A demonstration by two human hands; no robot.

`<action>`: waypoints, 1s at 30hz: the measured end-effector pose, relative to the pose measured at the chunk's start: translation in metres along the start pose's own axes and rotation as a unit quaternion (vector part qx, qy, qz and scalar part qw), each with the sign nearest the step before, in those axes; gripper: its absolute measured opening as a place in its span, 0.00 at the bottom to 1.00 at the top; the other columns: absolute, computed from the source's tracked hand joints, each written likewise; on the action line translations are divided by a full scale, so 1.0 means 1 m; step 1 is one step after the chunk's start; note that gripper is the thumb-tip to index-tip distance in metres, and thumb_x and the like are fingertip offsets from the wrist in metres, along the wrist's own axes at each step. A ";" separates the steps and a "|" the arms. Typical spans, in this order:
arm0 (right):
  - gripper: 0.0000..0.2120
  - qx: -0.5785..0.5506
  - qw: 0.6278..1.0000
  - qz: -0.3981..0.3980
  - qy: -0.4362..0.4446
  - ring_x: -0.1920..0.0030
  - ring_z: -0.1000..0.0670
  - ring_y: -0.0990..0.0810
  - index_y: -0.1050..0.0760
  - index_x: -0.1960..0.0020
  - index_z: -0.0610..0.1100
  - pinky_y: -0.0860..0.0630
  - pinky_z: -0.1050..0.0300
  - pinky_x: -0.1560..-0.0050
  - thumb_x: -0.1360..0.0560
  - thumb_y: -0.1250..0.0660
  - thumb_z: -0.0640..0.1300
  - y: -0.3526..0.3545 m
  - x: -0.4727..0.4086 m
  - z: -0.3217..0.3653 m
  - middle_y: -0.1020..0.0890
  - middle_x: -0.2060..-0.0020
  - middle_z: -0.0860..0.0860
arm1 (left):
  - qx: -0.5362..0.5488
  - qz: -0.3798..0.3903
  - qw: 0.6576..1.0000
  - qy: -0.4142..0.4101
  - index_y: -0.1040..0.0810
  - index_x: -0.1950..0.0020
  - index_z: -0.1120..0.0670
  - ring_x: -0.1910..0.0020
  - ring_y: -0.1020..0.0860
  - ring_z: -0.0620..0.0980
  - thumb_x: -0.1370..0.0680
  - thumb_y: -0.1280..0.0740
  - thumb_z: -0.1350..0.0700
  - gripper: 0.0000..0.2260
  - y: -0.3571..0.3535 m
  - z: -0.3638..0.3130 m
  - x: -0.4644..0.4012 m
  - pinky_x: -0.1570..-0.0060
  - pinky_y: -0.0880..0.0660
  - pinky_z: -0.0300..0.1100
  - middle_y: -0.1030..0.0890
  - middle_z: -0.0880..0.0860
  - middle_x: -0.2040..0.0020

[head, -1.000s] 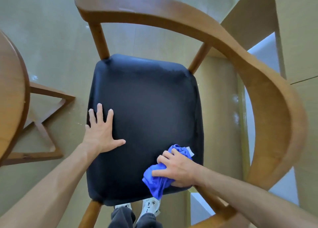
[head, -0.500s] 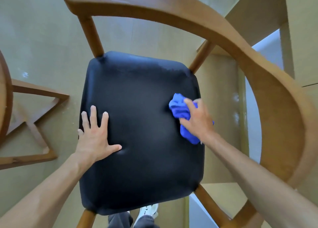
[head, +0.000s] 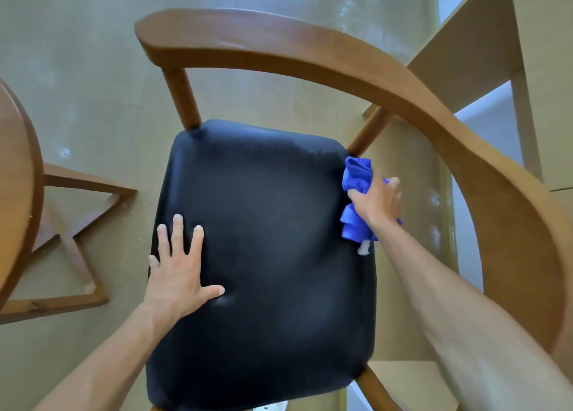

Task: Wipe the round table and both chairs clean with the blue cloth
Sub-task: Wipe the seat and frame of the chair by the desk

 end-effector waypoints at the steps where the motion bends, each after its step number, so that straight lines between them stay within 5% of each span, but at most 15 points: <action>1: 0.23 -0.025 0.998 -0.017 -0.049 0.42 0.37 0.30 0.34 0.33 0.48 0.30 0.48 0.52 0.26 0.34 0.48 -0.003 -0.002 0.006 0.33 0.39 0.42 | -0.005 0.000 1.000 0.002 0.61 0.22 0.52 0.25 0.67 0.64 0.34 0.30 0.32 0.55 0.000 -0.001 0.000 0.30 0.40 0.62 0.74 0.57 0.26; 5: 0.22 -0.019 0.995 -0.061 -0.083 0.45 0.36 0.30 0.37 0.33 0.44 0.31 0.49 0.57 0.25 0.37 0.47 -0.020 0.004 0.051 0.35 0.35 0.37 | -0.020 0.002 1.000 0.005 0.62 0.22 0.53 0.26 0.68 0.65 0.32 0.31 0.32 0.54 -0.002 -0.003 0.000 0.30 0.40 0.62 0.75 0.59 0.27; 9: 0.22 0.012 0.995 -0.090 -0.027 0.46 0.38 0.30 0.39 0.32 0.42 0.29 0.50 0.58 0.23 0.37 0.47 -0.019 0.000 0.090 0.36 0.37 0.38 | -0.043 0.010 0.999 0.008 0.63 0.23 0.53 0.26 0.68 0.67 0.31 0.32 0.31 0.54 -0.004 -0.005 -0.001 0.30 0.40 0.62 0.76 0.60 0.28; 12: 0.24 0.030 0.989 -0.071 0.123 0.46 0.39 0.28 0.38 0.31 0.44 0.30 0.51 0.59 0.23 0.38 0.53 -0.029 0.016 0.152 0.33 0.39 0.40 | -0.036 0.011 0.999 0.007 0.63 0.23 0.53 0.26 0.68 0.66 0.32 0.32 0.32 0.53 -0.003 -0.004 -0.001 0.30 0.40 0.62 0.75 0.59 0.27; 15: 0.24 0.088 0.941 -0.005 0.327 0.48 0.41 0.28 0.37 0.31 0.48 0.33 0.52 0.61 0.23 0.38 0.55 -0.072 0.078 0.239 0.31 0.41 0.43 | -0.005 0.012 1.000 0.006 0.61 0.22 0.52 0.26 0.69 0.63 0.32 0.30 0.33 0.54 -0.001 -0.003 0.000 0.29 0.41 0.62 0.75 0.57 0.26; 18: 0.22 0.119 0.916 0.009 0.382 0.50 0.41 0.28 0.35 0.32 0.51 0.35 0.53 0.62 0.25 0.37 0.50 -0.079 0.096 0.244 0.31 0.42 0.44 | 0.013 0.010 1.000 0.006 0.61 0.22 0.51 0.25 0.69 0.62 0.33 0.29 0.33 0.54 0.001 -0.002 0.001 0.29 0.42 0.62 0.74 0.55 0.26; 22: 0.24 0.110 0.970 -0.032 0.215 0.44 0.38 0.30 0.36 0.30 0.51 0.27 0.49 0.54 0.25 0.36 0.49 -0.025 0.017 0.114 0.33 0.38 0.42 | 0.017 0.001 1.000 0.008 0.60 0.22 0.51 0.25 0.69 0.62 0.33 0.29 0.33 0.54 0.001 -0.001 0.000 0.29 0.42 0.62 0.74 0.55 0.25; 26: 0.21 -0.022 0.999 -0.038 -0.014 0.46 0.35 0.25 0.32 0.34 0.46 0.26 0.45 0.48 0.26 0.36 0.47 0.005 0.011 -0.024 0.31 0.42 0.39 | 0.007 -0.002 1.000 0.007 0.60 0.22 0.51 0.25 0.68 0.63 0.34 0.28 0.33 0.55 -0.002 0.001 -0.001 0.30 0.42 0.63 0.73 0.56 0.26; 30: 0.23 -0.004 0.998 -0.021 0.058 0.48 0.37 0.26 0.34 0.32 0.47 0.27 0.49 0.52 0.25 0.35 0.49 -0.028 0.087 0.001 0.31 0.44 0.42 | 0.011 -0.003 1.000 0.007 0.59 0.22 0.51 0.25 0.67 0.64 0.35 0.27 0.34 0.55 -0.001 0.001 -0.002 0.31 0.41 0.65 0.72 0.57 0.25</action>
Point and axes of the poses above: each hand's wrist, its own x-axis away from the middle knuckle, its own y-axis out of the back of the hand, z = x × y, the point moved 10 cm from there along -x, towards the middle knuckle
